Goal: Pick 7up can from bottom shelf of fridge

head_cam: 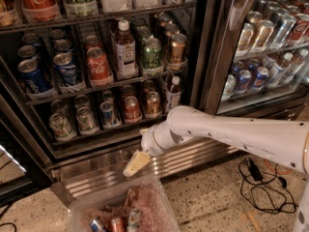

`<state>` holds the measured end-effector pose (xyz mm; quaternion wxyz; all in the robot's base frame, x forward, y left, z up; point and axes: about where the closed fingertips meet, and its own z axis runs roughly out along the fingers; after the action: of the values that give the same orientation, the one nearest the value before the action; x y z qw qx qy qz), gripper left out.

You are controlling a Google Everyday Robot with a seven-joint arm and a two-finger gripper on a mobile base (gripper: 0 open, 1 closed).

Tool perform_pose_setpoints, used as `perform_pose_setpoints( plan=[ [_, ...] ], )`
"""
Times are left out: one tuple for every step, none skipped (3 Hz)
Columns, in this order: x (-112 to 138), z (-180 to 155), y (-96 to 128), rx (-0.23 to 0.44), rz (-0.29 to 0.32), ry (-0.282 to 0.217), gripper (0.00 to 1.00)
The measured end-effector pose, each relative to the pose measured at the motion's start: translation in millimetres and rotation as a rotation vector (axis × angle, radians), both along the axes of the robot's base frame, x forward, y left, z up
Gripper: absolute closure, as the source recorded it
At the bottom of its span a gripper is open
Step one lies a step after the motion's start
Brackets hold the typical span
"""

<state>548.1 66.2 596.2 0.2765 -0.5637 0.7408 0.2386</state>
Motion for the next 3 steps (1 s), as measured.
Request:
perform_pose_setpoints(
  plan=[
    [7.1,-5.0,9.4,0.048,-0.034,-0.022,0.00],
    [7.1,-5.1,9.5,0.048,-0.034,-0.022,0.00],
    [13.9,-8.4,17.6,0.079,-0.053,-0.027,0.00]
  ],
)
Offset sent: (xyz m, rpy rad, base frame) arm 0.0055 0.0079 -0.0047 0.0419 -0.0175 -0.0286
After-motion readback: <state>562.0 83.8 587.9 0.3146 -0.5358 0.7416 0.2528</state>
